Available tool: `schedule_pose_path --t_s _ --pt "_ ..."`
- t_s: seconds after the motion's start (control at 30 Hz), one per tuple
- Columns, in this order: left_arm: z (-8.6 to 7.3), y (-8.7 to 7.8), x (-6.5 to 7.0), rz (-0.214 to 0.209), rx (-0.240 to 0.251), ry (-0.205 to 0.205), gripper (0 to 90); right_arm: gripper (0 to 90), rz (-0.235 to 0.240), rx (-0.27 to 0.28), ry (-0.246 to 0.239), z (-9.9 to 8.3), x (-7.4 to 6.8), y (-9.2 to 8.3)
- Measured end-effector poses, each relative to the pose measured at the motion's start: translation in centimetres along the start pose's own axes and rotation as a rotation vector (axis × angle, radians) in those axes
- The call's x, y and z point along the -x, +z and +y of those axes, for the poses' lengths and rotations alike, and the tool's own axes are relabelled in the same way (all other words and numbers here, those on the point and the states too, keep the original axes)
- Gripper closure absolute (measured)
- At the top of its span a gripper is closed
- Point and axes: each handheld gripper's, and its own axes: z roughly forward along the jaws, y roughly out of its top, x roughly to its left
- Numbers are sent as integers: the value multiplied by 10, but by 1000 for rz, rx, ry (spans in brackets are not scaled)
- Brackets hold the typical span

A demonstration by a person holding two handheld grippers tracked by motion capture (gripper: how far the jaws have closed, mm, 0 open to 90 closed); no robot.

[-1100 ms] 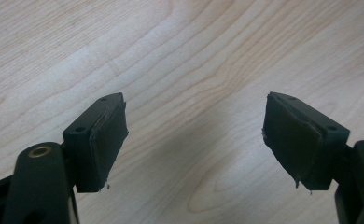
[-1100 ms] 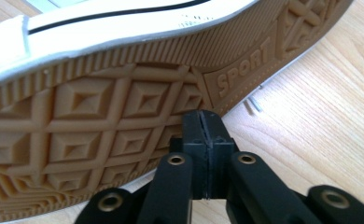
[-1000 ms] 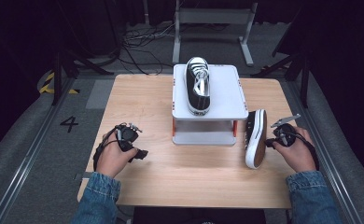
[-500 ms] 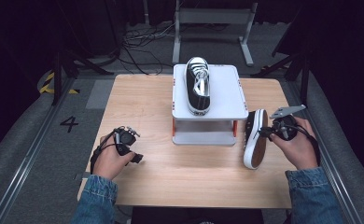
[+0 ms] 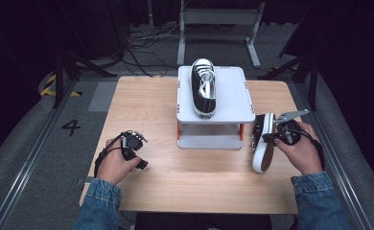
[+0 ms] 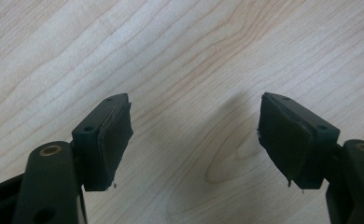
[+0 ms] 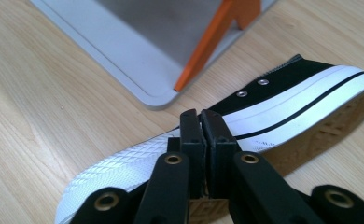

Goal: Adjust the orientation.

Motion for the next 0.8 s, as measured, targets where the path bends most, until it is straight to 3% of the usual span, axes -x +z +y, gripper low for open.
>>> schedule_pose_path --t_s 0.2,0.23,0.3,0.47,0.57,0.63,0.67,0.73,0.77,0.8 --pt "8 -1 1 -3 12 12 267 900 -55 -23 51 -16 12 -20" --pt "9 -1 1 -8 15 13 266 900 -56 -10 81 -24 17 -25" --pt "12 -1 1 -11 12 16 266 900 -55 -1 97 -28 19 -27" --pt "20 -2 1 -8 26 19 266 900 -108 -35 133 -44 27 -37" --pt "24 0 2 -9 25 18 260 900 -107 -40 171 -56 33 -40" --pt "28 3 5 -17 23 38 258 900 -145 -117 197 -71 41 -38" --pt "28 3 5 -17 23 38 258 900 -145 -117 197 -71 41 -38" --pt "31 2 6 -21 30 43 258 900 -175 -185 224 -90 50 -29" --pt "32 1 6 -30 46 38 258 900 -175 -185 224 -90 50 -29" --pt "34 0 6 -32 47 39 259 900 -142 -182 250 -99 56 -23"
